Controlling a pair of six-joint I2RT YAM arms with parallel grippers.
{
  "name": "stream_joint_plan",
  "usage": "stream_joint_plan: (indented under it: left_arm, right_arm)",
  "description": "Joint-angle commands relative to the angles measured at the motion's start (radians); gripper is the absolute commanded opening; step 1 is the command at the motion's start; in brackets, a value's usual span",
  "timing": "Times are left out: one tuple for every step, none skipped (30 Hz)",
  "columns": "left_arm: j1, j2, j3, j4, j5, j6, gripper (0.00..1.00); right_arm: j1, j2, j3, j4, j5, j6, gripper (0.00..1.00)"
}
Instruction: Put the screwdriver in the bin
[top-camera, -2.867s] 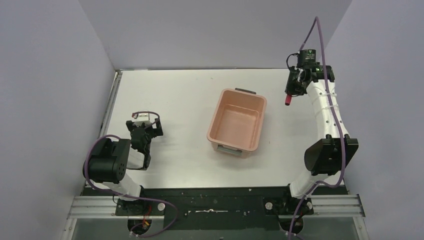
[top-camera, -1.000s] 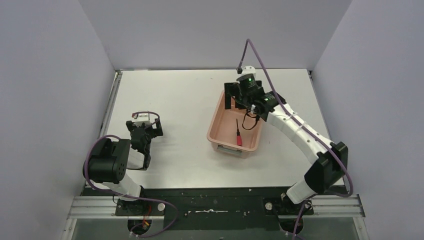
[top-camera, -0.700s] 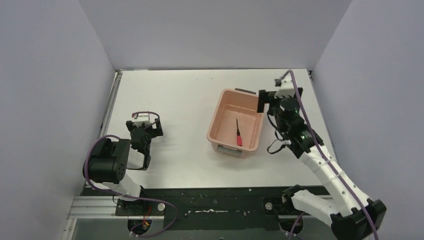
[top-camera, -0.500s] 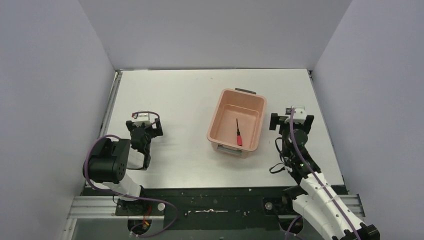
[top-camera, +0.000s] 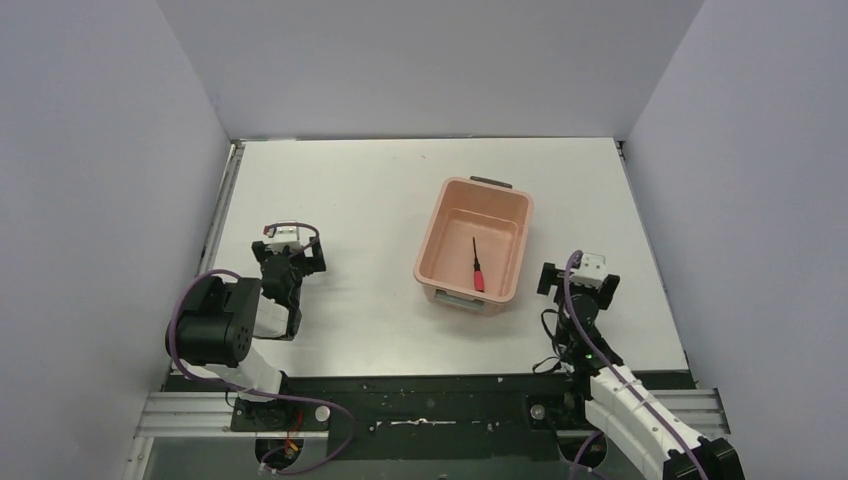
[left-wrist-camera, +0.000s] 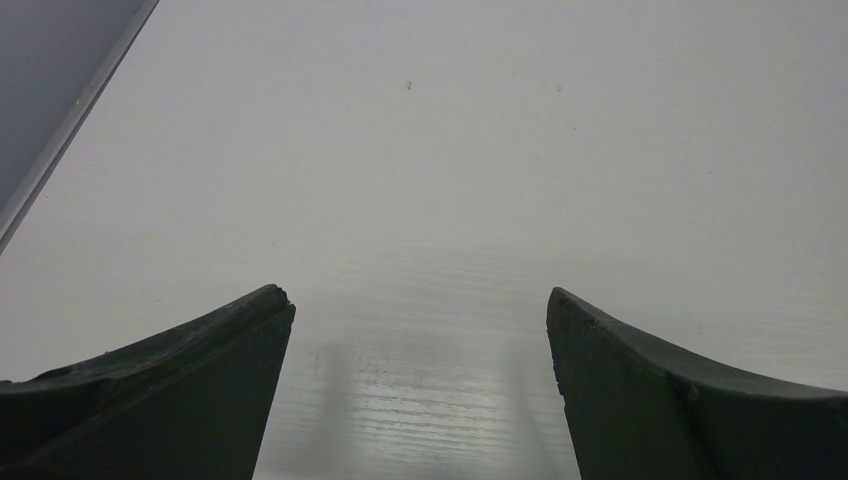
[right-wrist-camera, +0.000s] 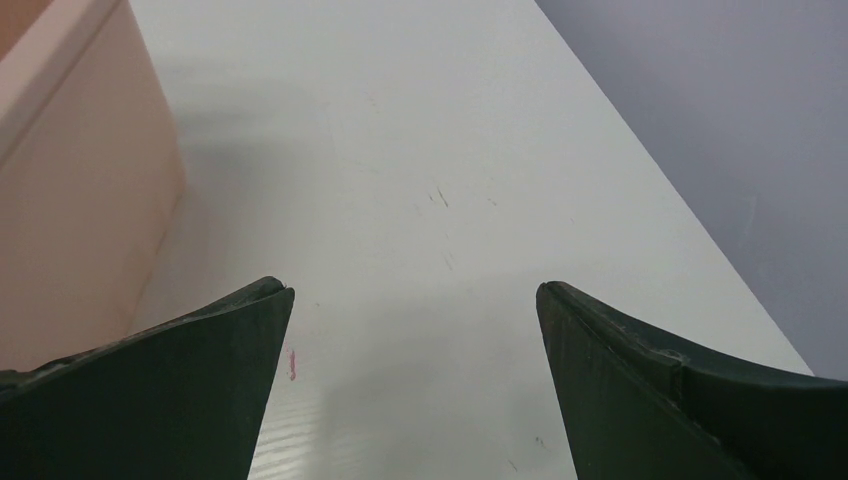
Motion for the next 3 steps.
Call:
stream_joint_plan:
  left_arm:
    - [0.004, 0.003, 0.02, 0.018, 0.008, 0.008, 0.97]
    - [0.005, 0.0, 0.016, 0.022, 0.008, 0.007, 0.97]
    - [0.004, -0.003, 0.01, 0.029, 0.01, 0.008, 0.97]
  right_arm:
    - [-0.007, -0.002, -0.001, 0.124, 0.028, 0.046, 1.0]
    - [-0.007, -0.001, 0.001, 0.125, 0.028, 0.045, 1.0]
    - [-0.007, -0.001, 0.001, 0.128, 0.026, 0.046, 1.0]
